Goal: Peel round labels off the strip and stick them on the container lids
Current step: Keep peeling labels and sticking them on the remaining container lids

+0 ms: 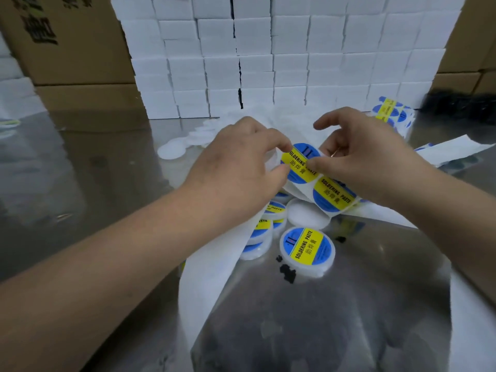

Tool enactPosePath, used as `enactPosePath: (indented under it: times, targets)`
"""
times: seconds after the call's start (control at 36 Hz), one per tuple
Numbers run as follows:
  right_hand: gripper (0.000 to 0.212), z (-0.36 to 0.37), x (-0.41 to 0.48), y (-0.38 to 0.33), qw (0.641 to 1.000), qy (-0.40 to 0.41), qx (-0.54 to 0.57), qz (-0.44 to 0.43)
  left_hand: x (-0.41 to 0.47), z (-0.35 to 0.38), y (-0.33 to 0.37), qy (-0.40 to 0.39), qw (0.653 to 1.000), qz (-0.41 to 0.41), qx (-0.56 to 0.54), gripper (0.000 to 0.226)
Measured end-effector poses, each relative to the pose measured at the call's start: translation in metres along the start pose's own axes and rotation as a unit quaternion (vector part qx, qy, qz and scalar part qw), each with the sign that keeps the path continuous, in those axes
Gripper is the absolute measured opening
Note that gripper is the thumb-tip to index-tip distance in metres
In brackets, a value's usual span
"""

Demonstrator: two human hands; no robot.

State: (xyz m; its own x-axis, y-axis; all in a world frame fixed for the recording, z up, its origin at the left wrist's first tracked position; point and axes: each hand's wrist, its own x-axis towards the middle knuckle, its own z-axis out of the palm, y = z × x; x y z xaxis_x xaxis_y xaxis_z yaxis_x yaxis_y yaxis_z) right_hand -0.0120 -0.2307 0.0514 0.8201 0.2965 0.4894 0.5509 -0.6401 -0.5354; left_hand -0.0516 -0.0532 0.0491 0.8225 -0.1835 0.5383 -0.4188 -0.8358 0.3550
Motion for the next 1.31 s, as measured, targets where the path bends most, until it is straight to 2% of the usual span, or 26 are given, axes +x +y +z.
enactPosePath:
  times: [0.11, 0.25, 0.47, 0.67, 0.75, 0.83, 0.92, 1.03, 1.14, 1.19, 1.31]
  targets:
    - [0.028, -0.001, -0.002, -0.004, 1.000, 0.025, 0.004, -0.016, 0.000, 0.000, -0.002, -0.014, 1.000, 0.003, 0.017, 0.034]
    - [0.027, 0.003, -0.008, -0.011, 0.997, 0.042, 0.054, -0.035, -0.004, 0.006, 0.000, -0.032, 0.999, 0.014, 0.018, 0.034]
    - [0.024, 0.002, -0.014, -0.018, 0.982, -0.037, 0.155, -0.102, -0.004, 0.010, -0.001, -0.033, 0.999, -0.003, -0.005, 0.033]
    - [0.041, 0.003, -0.013, -0.015, 0.980, -0.062, 0.125, -0.141, -0.005, 0.011, -0.002, -0.033, 0.999, -0.004, -0.028, 0.031]
    - [0.038, 0.003, -0.012, -0.015, 0.980, -0.062, 0.117, -0.146, -0.006, 0.010, 0.001, -0.035, 0.998, 0.004, -0.042, 0.022]
    - [0.034, 0.004, -0.013, -0.017, 0.980, -0.063, 0.123, -0.143, -0.006, 0.010, 0.001, -0.033, 0.998, 0.007, -0.045, 0.024]
    - [0.029, 0.003, -0.015, -0.019, 0.979, -0.063, 0.138, -0.134, -0.005, 0.010, -0.001, -0.023, 0.999, 0.007, -0.047, 0.009]
    - [0.034, 0.004, -0.016, -0.018, 0.982, -0.056, 0.096, -0.155, -0.004, 0.012, -0.004, 0.001, 0.999, 0.018, -0.041, 0.019]
    - [0.034, 0.006, -0.015, -0.016, 0.984, -0.056, 0.055, -0.159, -0.004, 0.011, -0.004, -0.008, 0.999, 0.017, -0.045, 0.017]
    - [0.036, 0.006, -0.015, -0.015, 0.985, -0.053, 0.047, -0.157, -0.004, 0.010, -0.003, -0.018, 0.998, 0.011, -0.057, 0.008]
    - [0.039, 0.005, -0.015, -0.016, 0.985, -0.053, 0.053, -0.154, -0.004, 0.010, -0.004, -0.007, 0.999, 0.000, -0.041, 0.032]
